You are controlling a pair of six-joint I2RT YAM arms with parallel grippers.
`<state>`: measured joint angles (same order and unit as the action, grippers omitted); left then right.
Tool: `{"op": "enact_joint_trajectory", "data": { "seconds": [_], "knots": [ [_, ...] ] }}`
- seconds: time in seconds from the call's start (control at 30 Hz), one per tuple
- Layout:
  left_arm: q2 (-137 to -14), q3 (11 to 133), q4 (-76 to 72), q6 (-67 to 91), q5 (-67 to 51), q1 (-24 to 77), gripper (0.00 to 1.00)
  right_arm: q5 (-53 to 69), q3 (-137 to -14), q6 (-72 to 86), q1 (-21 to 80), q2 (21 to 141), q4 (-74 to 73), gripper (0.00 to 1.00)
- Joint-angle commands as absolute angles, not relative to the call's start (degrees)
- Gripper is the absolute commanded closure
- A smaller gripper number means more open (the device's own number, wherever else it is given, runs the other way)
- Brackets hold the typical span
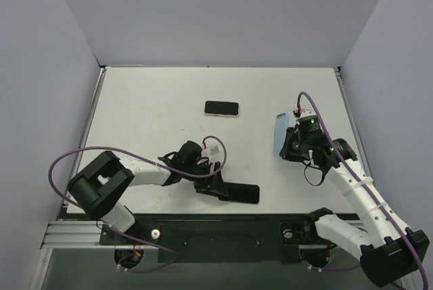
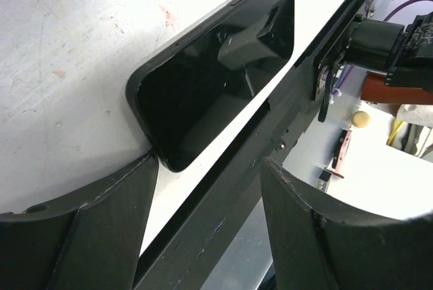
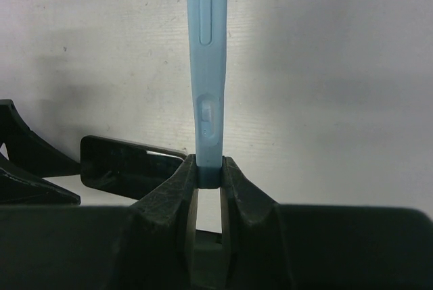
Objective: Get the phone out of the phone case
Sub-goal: Place the phone at the center of the board, then place the phone case at the center of the board.
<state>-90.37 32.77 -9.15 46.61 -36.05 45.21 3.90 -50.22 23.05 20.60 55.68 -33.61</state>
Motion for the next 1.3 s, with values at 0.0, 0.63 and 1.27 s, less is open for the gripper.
{"op": "enact_joint_trajectory", "data": {
  "seconds": [0.0, 0.63, 1.27],
  "knots": [
    [-89.1, 32.6, -0.1, 41.3, -28.0, 44.6, 0.27, 6.4, -50.2, 24.0, 19.5, 55.7, -34.3, 1.00],
    [-72.0, 37.4, 17.2, 35.1, -21.0, 45.9, 0.26, 14.9, -54.3, 26.5, 5.4, 74.4, -24.4, 1.00],
    [-59.0, 44.0, 21.4, 37.5, -5.8, 44.8, 0.16, 3.7, -95.5, 11.7, -4.7, 113.3, -41.1, 0.26]
  ]
}}
